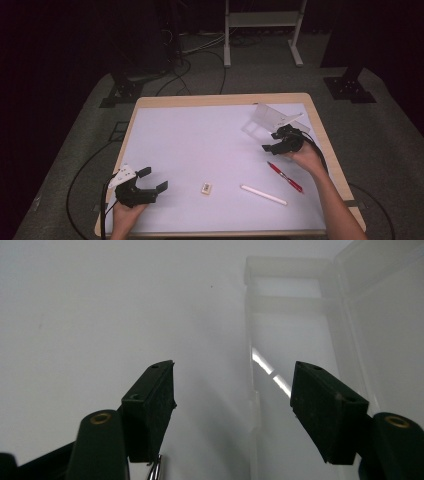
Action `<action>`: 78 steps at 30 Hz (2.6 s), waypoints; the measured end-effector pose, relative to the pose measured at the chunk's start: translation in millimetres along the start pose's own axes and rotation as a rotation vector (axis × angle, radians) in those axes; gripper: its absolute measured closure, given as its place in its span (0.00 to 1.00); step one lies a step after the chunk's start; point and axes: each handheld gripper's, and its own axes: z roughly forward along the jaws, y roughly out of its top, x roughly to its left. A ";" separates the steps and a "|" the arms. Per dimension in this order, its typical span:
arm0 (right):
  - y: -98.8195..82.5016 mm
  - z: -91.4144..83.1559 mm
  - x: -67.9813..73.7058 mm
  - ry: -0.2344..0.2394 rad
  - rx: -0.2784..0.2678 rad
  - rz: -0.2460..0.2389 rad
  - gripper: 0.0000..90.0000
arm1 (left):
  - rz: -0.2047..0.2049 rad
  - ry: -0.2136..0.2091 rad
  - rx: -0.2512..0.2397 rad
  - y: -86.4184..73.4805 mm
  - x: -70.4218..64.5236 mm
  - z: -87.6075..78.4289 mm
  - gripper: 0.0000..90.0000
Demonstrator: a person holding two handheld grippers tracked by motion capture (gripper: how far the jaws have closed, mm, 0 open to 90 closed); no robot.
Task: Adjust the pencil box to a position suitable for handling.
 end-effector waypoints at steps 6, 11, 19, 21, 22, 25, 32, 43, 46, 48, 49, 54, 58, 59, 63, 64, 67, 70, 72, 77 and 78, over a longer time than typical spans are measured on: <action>-3.6 12.0 -5.5 0.005 0.031 0.023 0.46 | -0.003 -0.001 -0.002 -0.1 0.5 -0.3 0.08; -7.3 19.0 -11.0 -0.003 0.064 0.039 0.56 | -0.004 0.001 -0.005 0.0 1.0 -1.0 0.08; -12.1 26.6 -16.9 -0.004 0.090 0.061 0.75 | -0.009 0.001 -0.003 -0.3 1.1 -1.2 0.08; -11.9 26.6 -16.4 -0.015 0.092 0.056 0.78 | -0.007 0.001 -0.003 0.0 1.0 -1.1 0.08; -11.9 26.6 -16.4 -0.015 0.092 0.056 0.78 | -0.007 0.001 -0.003 0.0 1.0 -1.1 0.08; -11.5 26.8 -15.5 -0.028 0.095 0.034 0.84 | -0.007 0.000 -0.002 0.0 0.9 -0.7 0.08; -10.7 28.0 -13.1 -0.015 0.090 0.003 0.94 | -0.012 -0.001 -0.006 -0.2 1.8 -1.0 0.08; -6.1 22.0 -8.1 -0.038 0.065 -0.063 0.95 | -0.018 0.001 -0.014 0.1 2.5 -1.5 0.08; -3.9 19.4 -5.2 -0.039 0.052 -0.066 0.95 | -0.018 0.000 -0.012 -0.1 2.7 -1.4 0.08; -0.2 15.5 -1.1 -0.029 0.036 -0.089 0.95 | -0.018 -0.001 -0.013 0.1 2.2 -1.4 0.08; -0.2 15.5 -1.1 -0.029 0.036 -0.089 0.95 | -0.018 -0.001 -0.013 0.1 2.2 -1.4 0.08; 5.5 9.6 9.4 0.000 0.006 -0.127 0.95 | -0.018 0.001 -0.013 0.0 2.2 -1.4 0.08; 9.8 7.2 20.2 0.043 -0.009 -0.150 0.95 | -0.016 0.001 -0.013 0.2 2.1 -1.3 0.08; 10.7 7.1 22.5 0.049 -0.010 -0.161 0.95 | -0.016 0.001 -0.013 0.2 2.1 -1.3 0.08; 15.3 6.6 34.6 0.078 -0.015 -0.191 0.95 | -0.017 0.001 -0.014 0.4 2.2 -1.2 0.08; 16.5 6.4 37.6 0.087 -0.016 -0.200 0.95 | -0.016 0.001 -0.013 0.4 2.3 -1.1 0.08; 21.7 5.9 46.7 0.110 -0.019 -0.234 0.95 | -0.016 0.000 -0.012 0.4 2.0 -1.1 0.08; 25.8 5.5 52.6 0.129 -0.030 -0.254 0.95 | -0.015 0.001 -0.013 0.6 2.0 -1.2 0.08; 31.7 5.3 61.8 0.155 -0.046 -0.270 0.95 | -0.016 0.000 -0.013 0.4 2.2 -1.5 0.08; 38.0 7.6 73.2 0.189 -0.053 -0.296 0.95 | -0.017 0.000 -0.014 0.8 2.9 -2.3 0.08; 39.2 8.6 76.2 0.200 -0.056 -0.304 0.95 | -0.018 0.001 -0.014 0.7 3.1 -2.3 0.08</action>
